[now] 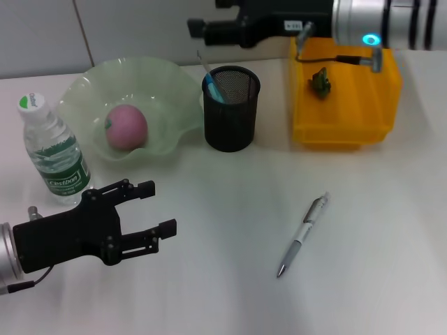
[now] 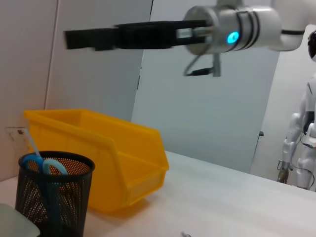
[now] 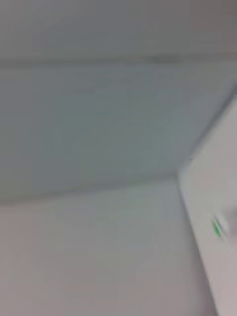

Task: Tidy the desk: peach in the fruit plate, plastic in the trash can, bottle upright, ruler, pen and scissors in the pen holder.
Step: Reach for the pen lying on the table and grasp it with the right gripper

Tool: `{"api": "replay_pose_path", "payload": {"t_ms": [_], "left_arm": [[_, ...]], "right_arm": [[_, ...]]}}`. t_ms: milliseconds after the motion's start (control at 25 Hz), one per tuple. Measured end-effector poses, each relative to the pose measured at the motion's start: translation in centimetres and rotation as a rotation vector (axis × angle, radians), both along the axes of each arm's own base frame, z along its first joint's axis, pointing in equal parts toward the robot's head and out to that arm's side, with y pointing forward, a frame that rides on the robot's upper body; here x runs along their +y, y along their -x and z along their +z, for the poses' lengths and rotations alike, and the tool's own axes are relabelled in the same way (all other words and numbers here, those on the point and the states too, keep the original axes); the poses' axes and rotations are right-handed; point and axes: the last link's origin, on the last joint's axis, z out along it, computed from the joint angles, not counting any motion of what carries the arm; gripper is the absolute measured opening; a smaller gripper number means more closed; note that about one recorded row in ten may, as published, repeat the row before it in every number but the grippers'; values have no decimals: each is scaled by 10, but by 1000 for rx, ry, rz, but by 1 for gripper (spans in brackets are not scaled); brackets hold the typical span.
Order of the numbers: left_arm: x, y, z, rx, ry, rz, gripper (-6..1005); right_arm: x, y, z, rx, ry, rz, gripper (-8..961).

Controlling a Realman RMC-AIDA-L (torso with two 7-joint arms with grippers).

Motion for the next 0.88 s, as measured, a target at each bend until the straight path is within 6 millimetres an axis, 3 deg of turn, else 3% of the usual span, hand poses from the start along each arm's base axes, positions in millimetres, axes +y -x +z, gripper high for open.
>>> {"api": "replay_pose_path", "payload": {"t_ms": [200,400,640,880], "left_arm": [[0,0,0,-2,-1,2,814],[0,0,-1,-1,-3,7,813],[-3,3,-1,-6,18,28,813],[-11,10,-1,-4,28,49,814]], "right_arm": [[-26,-3,21,-156,210,80,765],[-37,-7,32,-293,331,101,765],[-43,-8,28,-434,417,135,763],[-50,-13,11,-628,496,210,762]]}}
